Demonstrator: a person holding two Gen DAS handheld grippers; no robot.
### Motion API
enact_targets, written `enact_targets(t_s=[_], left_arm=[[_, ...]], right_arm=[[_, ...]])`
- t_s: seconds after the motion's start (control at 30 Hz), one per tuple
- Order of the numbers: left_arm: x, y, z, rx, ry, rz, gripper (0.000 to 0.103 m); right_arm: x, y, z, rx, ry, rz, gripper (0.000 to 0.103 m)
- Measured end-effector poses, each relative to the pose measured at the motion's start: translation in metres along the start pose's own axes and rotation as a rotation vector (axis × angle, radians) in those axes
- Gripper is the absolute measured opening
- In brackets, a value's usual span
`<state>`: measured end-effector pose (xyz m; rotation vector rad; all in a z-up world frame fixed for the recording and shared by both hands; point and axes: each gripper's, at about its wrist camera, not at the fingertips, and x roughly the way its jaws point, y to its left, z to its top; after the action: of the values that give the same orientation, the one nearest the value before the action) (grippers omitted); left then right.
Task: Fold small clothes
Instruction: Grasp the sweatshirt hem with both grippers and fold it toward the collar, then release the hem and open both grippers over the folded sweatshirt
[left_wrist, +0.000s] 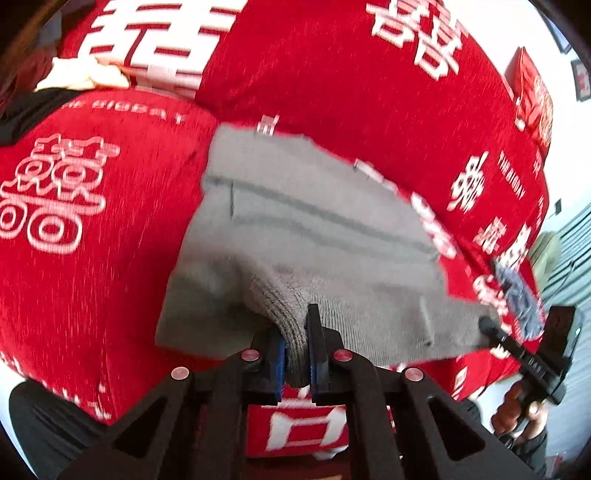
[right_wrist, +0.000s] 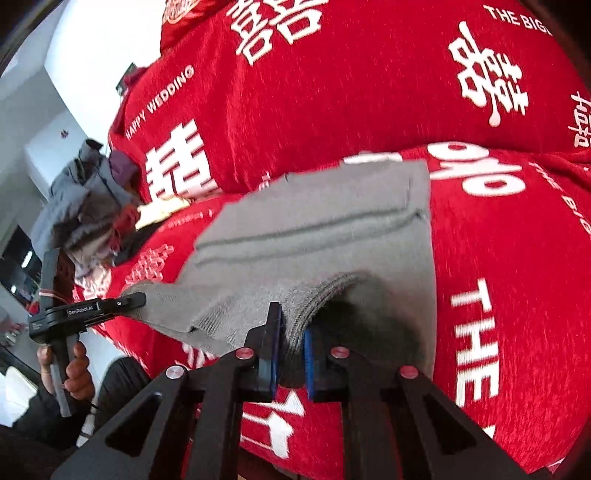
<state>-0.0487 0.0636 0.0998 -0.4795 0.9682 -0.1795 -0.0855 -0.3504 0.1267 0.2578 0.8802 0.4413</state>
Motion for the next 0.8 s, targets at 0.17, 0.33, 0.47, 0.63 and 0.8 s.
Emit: enact_targets(t_s=[0.17,0.33,0.47,0.63,0.8], left_arm=[[0.003,-0.008,0.030,-0.010,-0.046,0.008,0.010],[0.011,-0.011,0.057,-0.016,-0.074,0.012,0.010],[0.013,-0.019,0.087,-0.004,-0.106,0.015,0.010],[0.031,-0.028,0.134,0.005,-0.128,0.026,0.010],[0.072,-0.023,0.179,-0.015,-0.099,0.050,0.010]], right_arm=[[0.001,0.003,0.027,-0.005,-0.030,-0.011,0.011],[0.008,0.006,0.058,-0.017,-0.051,-0.026,0.011],[0.014,0.008,0.089,-0.031,-0.076,-0.044,0.011],[0.037,0.001,0.138,-0.011,-0.097,-0.072,0.011],[0.083,-0.015,0.182,0.036,-0.074,-0.096,0.011]])
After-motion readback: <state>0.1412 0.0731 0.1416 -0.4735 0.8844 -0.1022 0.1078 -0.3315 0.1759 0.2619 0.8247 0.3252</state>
